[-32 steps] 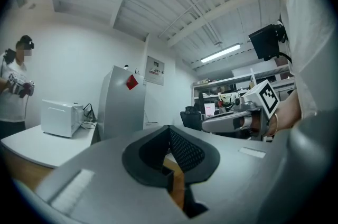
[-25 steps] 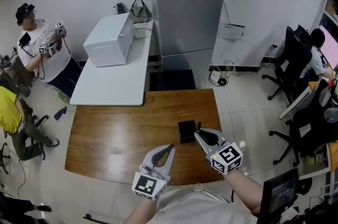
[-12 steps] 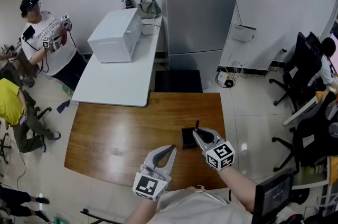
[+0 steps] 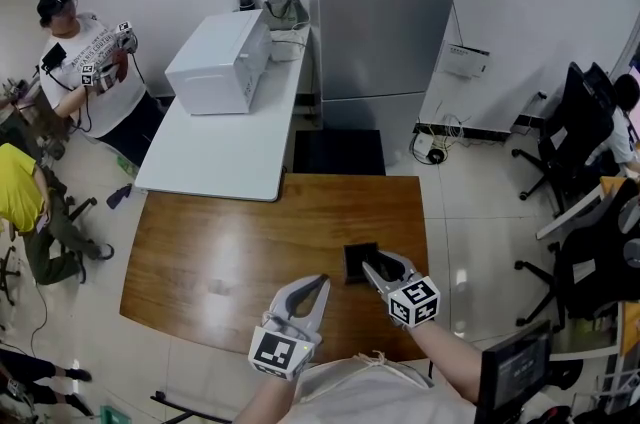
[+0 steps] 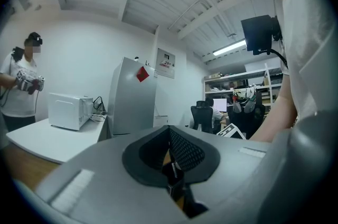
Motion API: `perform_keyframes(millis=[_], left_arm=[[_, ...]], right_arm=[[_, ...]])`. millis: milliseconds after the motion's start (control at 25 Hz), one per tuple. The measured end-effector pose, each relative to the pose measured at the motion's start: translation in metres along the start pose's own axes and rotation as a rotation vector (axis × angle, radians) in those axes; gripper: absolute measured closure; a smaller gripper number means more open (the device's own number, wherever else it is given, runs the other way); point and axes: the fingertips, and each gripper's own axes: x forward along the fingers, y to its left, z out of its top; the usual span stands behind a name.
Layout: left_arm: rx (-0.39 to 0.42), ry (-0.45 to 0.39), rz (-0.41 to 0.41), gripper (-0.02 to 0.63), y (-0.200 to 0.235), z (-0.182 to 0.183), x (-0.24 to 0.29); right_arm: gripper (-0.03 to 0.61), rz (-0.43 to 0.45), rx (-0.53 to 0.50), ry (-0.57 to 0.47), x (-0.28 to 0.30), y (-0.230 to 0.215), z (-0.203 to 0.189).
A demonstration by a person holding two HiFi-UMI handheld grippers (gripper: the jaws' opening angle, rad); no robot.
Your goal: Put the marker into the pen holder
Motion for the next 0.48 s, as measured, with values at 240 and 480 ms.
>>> perform_keyframes(millis=[240,480], left_arm=[[-0.003,-0.003,-0.011,0.598,-0.005,-0.001,0.0],[-0.015,0.003,-0.024,0.598,-0.009,-0.005,0.0]], right_arm=[[0.318,-0.06,-0.012,-0.06,-0.012,-0.006,0.019],[0.437,-0.062,-0.047,-0.147,-0.037,0.004,0.06]])
